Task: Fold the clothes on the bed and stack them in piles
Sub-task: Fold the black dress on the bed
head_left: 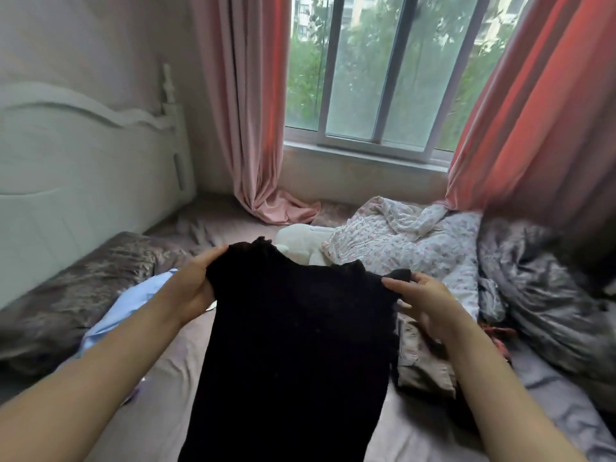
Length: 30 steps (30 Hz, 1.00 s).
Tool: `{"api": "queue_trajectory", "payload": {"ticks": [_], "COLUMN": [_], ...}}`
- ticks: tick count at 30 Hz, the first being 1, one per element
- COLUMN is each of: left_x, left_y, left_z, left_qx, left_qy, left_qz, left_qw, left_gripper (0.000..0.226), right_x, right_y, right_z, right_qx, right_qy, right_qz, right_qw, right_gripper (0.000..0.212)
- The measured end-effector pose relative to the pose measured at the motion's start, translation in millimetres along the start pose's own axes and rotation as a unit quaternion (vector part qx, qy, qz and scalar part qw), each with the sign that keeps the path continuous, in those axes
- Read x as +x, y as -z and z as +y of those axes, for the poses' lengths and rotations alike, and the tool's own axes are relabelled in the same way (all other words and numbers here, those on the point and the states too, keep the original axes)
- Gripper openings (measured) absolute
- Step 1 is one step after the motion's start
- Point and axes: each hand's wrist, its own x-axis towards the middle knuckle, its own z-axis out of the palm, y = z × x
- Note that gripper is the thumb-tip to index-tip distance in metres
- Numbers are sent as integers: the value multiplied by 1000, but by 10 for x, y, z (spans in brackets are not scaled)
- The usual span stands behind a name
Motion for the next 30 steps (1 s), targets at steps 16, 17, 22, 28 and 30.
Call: {"api": "queue_trajectory", "payload": {"ticks": [16, 17, 22, 28, 30], "left_x": [-542, -544, -501, -418, -323], "left_y": [137, 189, 448, 885, 1028], "left_z": [463, 475, 711, 1243, 1455], "left_qx": [296, 343, 364, 213, 210], "left_qy": [-205, -238, -387, -354, -334], "left_qz": [145, 175, 202, 59, 21], "left_qw": [921, 892, 823, 909, 919], "left_gripper": [6, 6, 14, 14, 10], "right_x": [-154, -153, -256, -659, -710], "right_y": [-78, -107, -320, -915, -1114], "right_z": [-282, -288, -532, -1060, -1161], "right_qx": [-424, -438, -474, -419, -385], "right_qy": [248, 260, 357, 325, 311], "right_qz": [121, 137, 157, 77, 67], "right_qw": [862, 850, 789, 844, 866], "right_gripper": [21, 16, 11, 30, 15]}}
